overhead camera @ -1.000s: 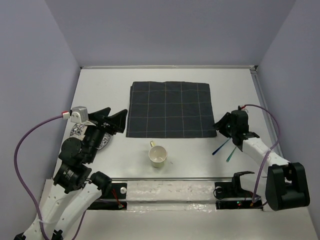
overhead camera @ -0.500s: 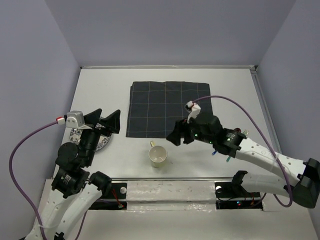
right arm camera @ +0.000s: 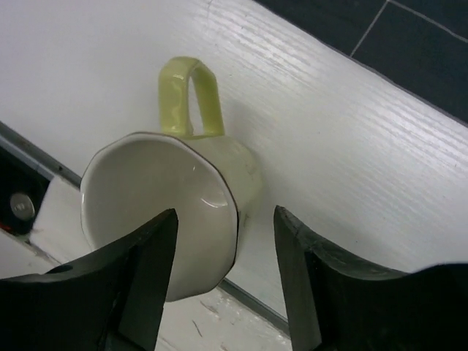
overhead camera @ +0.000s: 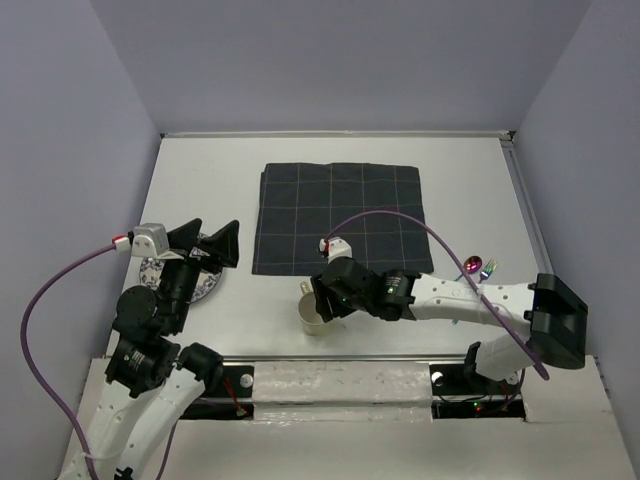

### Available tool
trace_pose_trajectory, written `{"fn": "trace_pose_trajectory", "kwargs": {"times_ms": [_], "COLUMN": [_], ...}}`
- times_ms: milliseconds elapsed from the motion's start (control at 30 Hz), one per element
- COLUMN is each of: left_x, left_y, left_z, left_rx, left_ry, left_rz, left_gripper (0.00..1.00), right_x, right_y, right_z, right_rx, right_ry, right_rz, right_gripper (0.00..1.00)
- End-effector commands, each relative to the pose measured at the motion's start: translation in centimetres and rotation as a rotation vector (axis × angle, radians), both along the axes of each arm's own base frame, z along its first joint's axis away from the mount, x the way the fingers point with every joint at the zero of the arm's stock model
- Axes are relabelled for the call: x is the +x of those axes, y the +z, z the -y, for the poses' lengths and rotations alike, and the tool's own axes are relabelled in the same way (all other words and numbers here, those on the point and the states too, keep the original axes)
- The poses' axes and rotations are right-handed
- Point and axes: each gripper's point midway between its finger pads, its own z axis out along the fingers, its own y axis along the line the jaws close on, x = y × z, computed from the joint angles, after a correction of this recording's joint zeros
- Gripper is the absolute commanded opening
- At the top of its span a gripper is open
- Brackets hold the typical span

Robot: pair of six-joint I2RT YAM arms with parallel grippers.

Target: Set the dinner table for one person

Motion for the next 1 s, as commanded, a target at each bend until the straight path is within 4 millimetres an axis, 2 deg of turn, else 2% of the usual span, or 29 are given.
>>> {"fn": "trace_pose_trajectory", "kwargs": {"times_ms": [0, 33, 67, 100, 133, 233, 267, 300, 367, 400, 467, 500, 533, 567, 600, 633, 667, 700, 733, 767, 833, 867, 900, 933, 967], "left_x": [-0.5, -0.4, -0.4, -0.4, -0.4, -0.3, -0.3, -0.3, -0.2, -0.2, -0.3, -0.3, -0.3, -0.3, -0.4, -0.5, -0.5, -0.5, -0.5, -0.5, -0.5, -0.5, -0.6, -0.6, -0.6], "left_y": [1.2, 1.1, 1.1, 1.1, 1.1, 1.1, 1.0, 1.0, 0.9, 0.9, 1.0, 1.0, 1.0, 1.0, 1.0, 1.1, 1.1, 1.2, 1.1, 1.1, 1.0, 1.1, 1.1, 1.1, 1.1], "left_z": [0.0, 0.0, 0.1, 0.1, 0.1, 0.1, 0.2, 0.2, 0.2, 0.2, 0.1, 0.0, 0.0, 0.0, 0.0, 0.0, 0.0, -0.1, 0.0, 0.0, 0.0, 0.1, 0.1, 0.1, 0.1], "left_rx": [-0.010, -0.009, -0.010, -0.011, -0.008, -0.007, -0.008, -0.007, -0.006, -0.006, -0.007, -0.006, -0.006, -0.006, -0.008, -0.010, -0.009, -0.010, -0.010, -0.009, -0.008, -0.008, -0.008, -0.007, -0.007], "left_ry": [-0.011, -0.014, -0.016, -0.018, -0.020, -0.021, -0.026, -0.024, -0.025, -0.026, -0.021, -0.019, -0.019, -0.021, -0.021, -0.021, -0.021, -0.021, -0.023, -0.027, -0.026, -0.027, -0.030, -0.033, -0.033], "left_rz": [0.054, 0.051, 0.051, 0.052, 0.052, 0.053, 0.051, 0.050, 0.048, 0.050, 0.053, 0.054, 0.056, 0.056, 0.057, 0.061, 0.060, 0.063, 0.061, 0.062, 0.059, 0.059, 0.061, 0.061, 0.061], "left_gripper": [0.99, 0.99, 0.99, 0.99, 0.99, 0.99, 0.99, 0.99, 0.99, 0.99, 0.99, 0.99, 0.99, 0.99, 0.99, 0.99, 0.99, 0.99, 0.99, 0.99, 0.99, 0.99, 0.99, 0.99, 0.99], "right_x": [1.8, 1.8, 2.0, 2.1, 2.3, 3.9, 5.1, 7.7, 10.7, 13.7, 16.7, 19.3, 20.8, 22.2, 23.7, 26.3, 27.8, 29.1, 31.1, 33.1, 35.2, 37.0, 38.1, 38.9, 40.0], "right_y": [2.6, 2.6, 3.0, 3.2, 3.7, 7.0, 8.0, 9.9, 11.7, 13.7, 15.9, 16.1, 18.2, 18.6, 18.9, 17.4, 18.5, 18.1, 15.7, 16.8, 16.0, 13.9, 15.0, 14.6, 12.4], "right_z": [-0.4, -0.4, -0.4, -0.4, -0.5, 0.1, 0.8, 2.7, 5.2, 7.8, 10.5, 12.9, 13.7, 15.0, 16.0, 18.3, 18.5, 19.4, 19.8, 21.7, 22.4, 23.7, 23.6, 24.0, 24.5], "right_rx": [0.025, 0.021, 0.025, 0.028, 0.040, 0.065, 0.063, 0.084, 0.090, 0.123, 0.114, 0.100, 0.116, 0.098, 0.097, 0.058, 0.098, 0.095, 0.064, 0.085, 0.109, 0.096, 0.131, 0.137, 0.123], "right_ry": [-0.089, -0.093, -0.099, -0.102, -0.110, -0.163, -0.188, -0.271, -0.325, -0.416, -0.475, -0.536, -0.557, -0.591, -0.615, -0.677, -0.682, -0.704, -0.716, -0.761, -0.758, -0.788, -0.777, -0.777, -0.782], "right_rz": [0.076, 0.077, 0.086, 0.091, 0.099, 0.198, 0.237, 0.273, 0.319, 0.369, 0.438, 0.439, 0.479, 0.491, 0.497, 0.472, 0.476, 0.465, 0.420, 0.433, 0.398, 0.359, 0.363, 0.351, 0.299], "right_gripper": [0.47, 0.34, 0.15, 0.05, 0.00, 0.00, 0.00, 0.00, 0.00, 0.00, 0.00, 0.00, 0.00, 0.00, 0.00, 0.00, 0.00, 0.00, 0.00, 0.00, 0.00, 0.00, 0.00, 0.00, 0.00]}}
